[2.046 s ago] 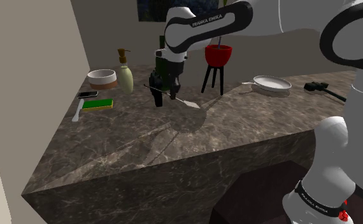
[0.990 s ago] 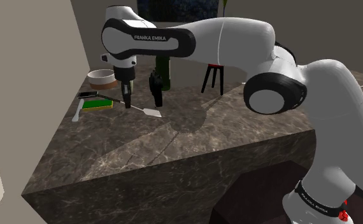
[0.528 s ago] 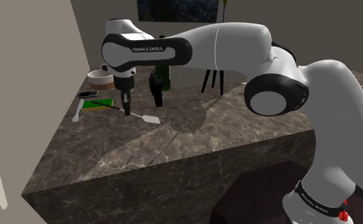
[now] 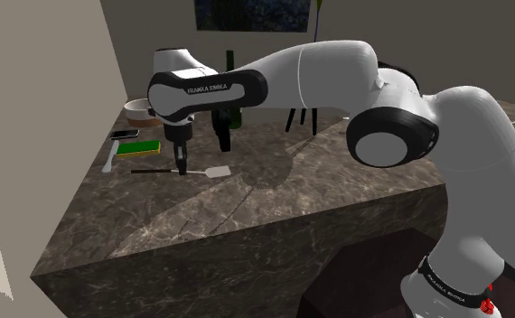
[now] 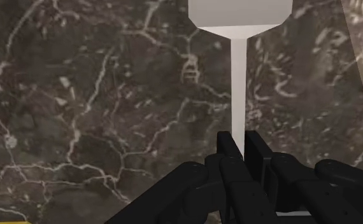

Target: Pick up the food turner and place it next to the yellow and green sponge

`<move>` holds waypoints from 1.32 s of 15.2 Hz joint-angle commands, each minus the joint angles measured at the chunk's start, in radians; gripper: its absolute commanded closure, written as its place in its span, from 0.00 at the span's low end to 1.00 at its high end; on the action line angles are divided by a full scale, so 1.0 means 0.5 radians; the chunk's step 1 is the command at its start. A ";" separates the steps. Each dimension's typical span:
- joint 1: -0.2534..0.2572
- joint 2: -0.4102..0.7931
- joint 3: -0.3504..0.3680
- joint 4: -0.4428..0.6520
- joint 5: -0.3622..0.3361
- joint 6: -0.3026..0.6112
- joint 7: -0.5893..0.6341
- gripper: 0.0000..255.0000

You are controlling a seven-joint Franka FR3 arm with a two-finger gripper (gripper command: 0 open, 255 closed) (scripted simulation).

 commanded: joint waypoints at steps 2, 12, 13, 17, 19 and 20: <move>0.002 -0.002 0.000 -0.024 0.001 0.022 -0.005 1.00; 0.002 -0.002 0.000 -0.023 0.001 0.021 -0.005 0.00; 0.002 -0.002 0.000 -0.023 0.001 0.021 -0.005 0.00; -0.023 -0.029 -0.009 0.135 -0.013 -0.159 0.015 0.00; -0.033 -0.030 -0.010 0.189 -0.015 -0.211 0.021 0.00; -0.032 -0.031 -0.010 0.187 -0.016 -0.210 0.021 0.00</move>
